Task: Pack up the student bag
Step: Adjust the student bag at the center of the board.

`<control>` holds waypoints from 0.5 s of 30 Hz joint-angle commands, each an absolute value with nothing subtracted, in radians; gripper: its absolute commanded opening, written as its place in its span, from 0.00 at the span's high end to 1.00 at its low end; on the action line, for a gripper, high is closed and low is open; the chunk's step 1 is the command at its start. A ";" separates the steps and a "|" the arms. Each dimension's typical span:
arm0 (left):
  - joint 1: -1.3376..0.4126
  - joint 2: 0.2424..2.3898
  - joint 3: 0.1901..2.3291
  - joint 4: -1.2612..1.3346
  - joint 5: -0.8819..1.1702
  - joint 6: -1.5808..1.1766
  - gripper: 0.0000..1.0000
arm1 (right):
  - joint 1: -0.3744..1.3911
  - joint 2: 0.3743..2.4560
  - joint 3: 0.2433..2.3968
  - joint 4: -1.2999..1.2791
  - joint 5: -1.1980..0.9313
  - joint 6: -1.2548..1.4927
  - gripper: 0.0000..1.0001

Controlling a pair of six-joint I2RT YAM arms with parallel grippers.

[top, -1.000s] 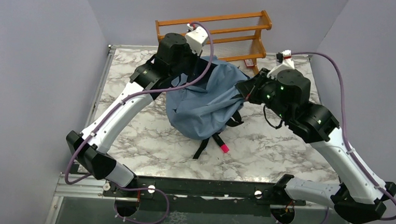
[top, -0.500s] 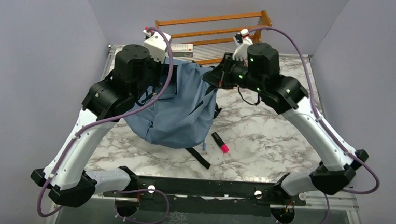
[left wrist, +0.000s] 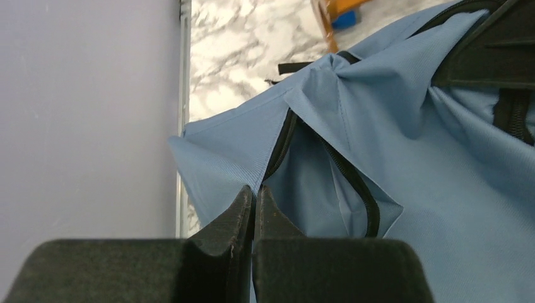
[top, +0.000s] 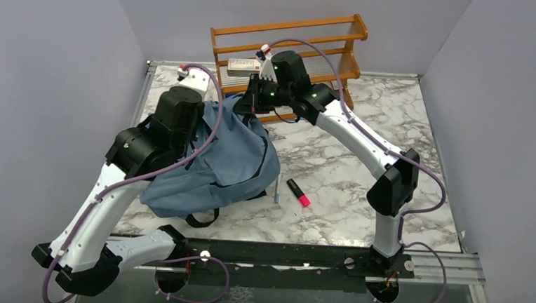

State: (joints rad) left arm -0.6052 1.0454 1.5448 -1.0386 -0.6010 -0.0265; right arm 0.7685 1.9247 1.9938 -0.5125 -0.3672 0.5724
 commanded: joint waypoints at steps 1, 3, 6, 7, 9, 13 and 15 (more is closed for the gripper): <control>-0.617 1.031 1.444 -0.874 -0.699 -0.083 1.00 | 0.772 1.950 1.948 -0.364 -0.371 0.524 0.99; -0.616 1.035 1.372 -0.838 -0.712 -0.090 1.00 | 0.772 1.957 1.895 -0.312 -0.337 0.509 0.99; -0.608 1.048 1.280 -0.764 -0.729 -0.087 1.00 | 0.772 1.968 1.825 -0.240 -0.302 0.488 0.99; -0.600 1.055 1.256 -0.743 -0.737 -0.084 1.00 | 0.772 1.976 1.811 -0.224 -0.301 0.480 0.99; -0.569 1.074 1.210 -0.701 -0.734 -0.071 1.00 | 0.772 1.995 1.790 -0.201 -0.296 0.471 0.99; -0.479 1.104 1.152 -0.636 -0.696 -0.045 1.00 | 0.772 2.041 1.776 -0.170 -0.302 0.459 0.99; -0.415 1.110 1.148 -0.617 -0.674 -0.034 1.00 | 0.772 2.071 1.795 -0.167 -0.318 0.453 0.99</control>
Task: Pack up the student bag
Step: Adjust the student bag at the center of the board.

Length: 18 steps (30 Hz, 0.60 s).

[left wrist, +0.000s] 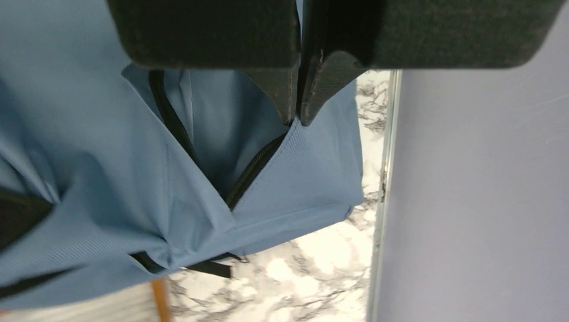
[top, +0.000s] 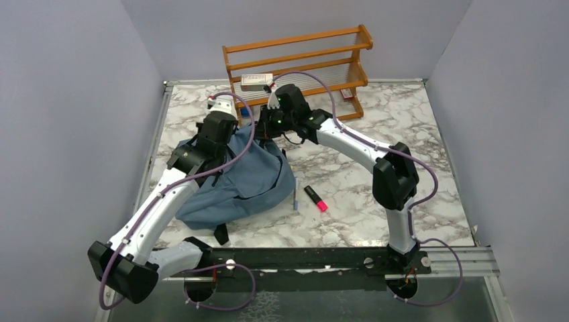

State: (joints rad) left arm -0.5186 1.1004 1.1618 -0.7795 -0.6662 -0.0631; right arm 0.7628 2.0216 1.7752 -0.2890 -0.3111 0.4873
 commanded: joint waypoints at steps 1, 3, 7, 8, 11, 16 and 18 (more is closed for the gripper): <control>-0.382 1.112 1.148 -0.608 -0.659 -0.025 1.00 | 0.772 2.088 1.806 -0.167 -0.324 0.449 0.99; -0.315 1.119 1.148 -0.593 -0.637 -0.006 1.00 | 0.772 2.125 1.834 -0.172 -0.329 0.442 0.99; -0.284 1.140 1.134 -0.562 -0.572 -0.008 1.00 | 0.767 2.188 1.884 -0.186 -0.310 0.423 0.92; -0.284 1.153 1.126 -0.561 -0.544 -0.015 1.00 | 0.764 2.192 1.883 -0.186 -0.302 0.420 0.88; -0.282 1.184 1.089 -0.545 -0.484 -0.031 1.00 | 0.750 2.152 1.837 -0.181 -0.255 0.419 0.72; -0.282 1.196 1.042 -0.504 -0.467 -0.060 1.00 | 0.731 1.983 1.655 -0.152 -0.111 0.407 0.54; -0.282 1.208 1.038 -0.497 -0.472 -0.071 1.00 | 0.730 1.915 1.590 -0.165 -0.050 0.401 0.51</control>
State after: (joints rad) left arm -0.2855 1.1980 1.0485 -0.5682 -0.5041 -0.0364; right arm 0.7383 2.0697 1.6775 -0.1951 -0.1974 0.4267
